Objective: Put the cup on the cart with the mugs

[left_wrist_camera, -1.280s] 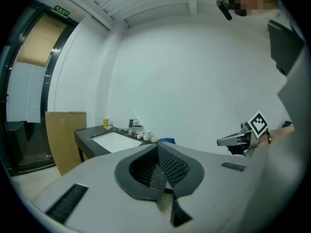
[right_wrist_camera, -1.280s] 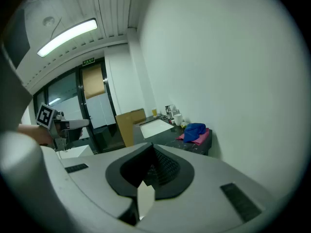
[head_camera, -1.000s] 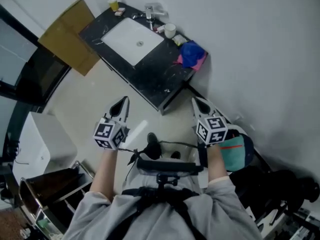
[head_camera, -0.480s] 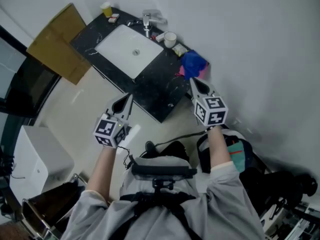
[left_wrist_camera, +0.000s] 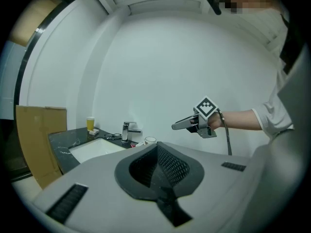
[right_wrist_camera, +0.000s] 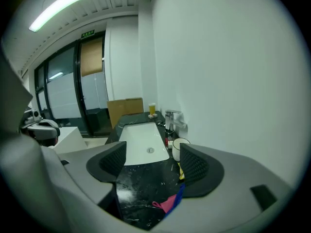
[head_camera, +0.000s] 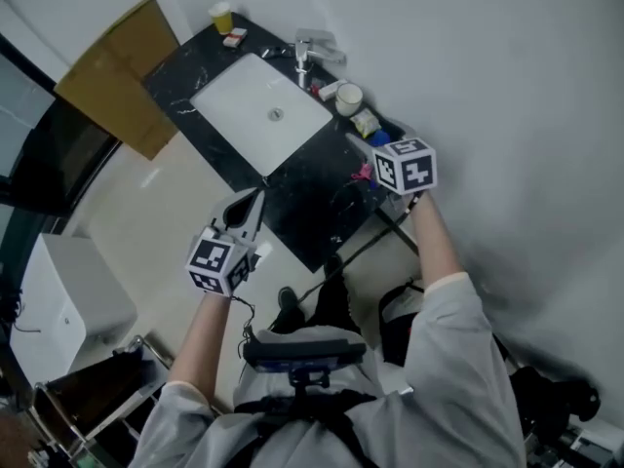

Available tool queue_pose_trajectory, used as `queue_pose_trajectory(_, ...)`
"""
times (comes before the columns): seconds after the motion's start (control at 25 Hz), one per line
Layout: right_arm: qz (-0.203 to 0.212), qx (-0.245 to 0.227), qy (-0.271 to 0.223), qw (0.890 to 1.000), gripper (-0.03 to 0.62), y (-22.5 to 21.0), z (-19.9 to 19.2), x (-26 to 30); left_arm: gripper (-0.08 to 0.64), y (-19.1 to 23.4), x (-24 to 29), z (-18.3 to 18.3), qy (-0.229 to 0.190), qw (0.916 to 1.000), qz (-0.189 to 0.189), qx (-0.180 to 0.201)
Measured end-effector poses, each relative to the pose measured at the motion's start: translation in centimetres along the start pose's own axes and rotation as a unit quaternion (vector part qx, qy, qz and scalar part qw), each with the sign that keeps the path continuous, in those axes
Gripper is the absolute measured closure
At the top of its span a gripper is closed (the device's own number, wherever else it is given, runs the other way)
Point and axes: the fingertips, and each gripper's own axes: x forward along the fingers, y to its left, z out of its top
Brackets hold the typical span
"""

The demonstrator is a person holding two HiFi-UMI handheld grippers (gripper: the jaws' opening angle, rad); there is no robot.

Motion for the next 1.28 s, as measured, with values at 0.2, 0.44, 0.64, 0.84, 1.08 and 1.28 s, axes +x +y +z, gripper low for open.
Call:
queue_pose_trajectory(0.2, 0.023, -0.067, 0.093, 0.993, 0.164, -2.5, -0.7, 7.2, 0.56, 0.1, 3.5, 0.0, 0.006, 0.9999, 0.006, -0.009)
queue_pose_trajectory(0.44, 0.035, -0.109, 0.158, 0.981, 0.129, -6.1, -1.4, 13.9, 0.56, 0.7, 7.8, -0.7, 0.015, 0.9996, 0.008, -0.024)
queue_pose_trajectory(0.64, 0.041, -0.131, 0.192, 0.972, 0.092, -8.4, -3.1, 18.2, 0.56, 1.6, 11.3, -1.3, 0.02, 0.9992, 0.006, -0.034)
queue_pose_trajectory(0.84, 0.084, -0.111, 0.206, 0.969, 0.083, -7.8, -4.1, 21.4, 0.56, 2.8, 13.7, -1.9, 0.021, 0.9986, 0.009, -0.048)
queue_pose_trajectory(1.08, 0.064, -0.128, 0.232, 0.962, 0.083, -10.2, -5.8, 24.2, 0.56, 3.9, 15.0, -2.4, 0.031, 0.9969, 0.024, -0.069)
queue_pose_trajectory(1.28, 0.097, -0.124, 0.241, 0.958, 0.084, -9.3, -6.8, 25.3, 0.56, 5.0, 15.3, -2.7, 0.033, 0.9957, 0.037, -0.078)
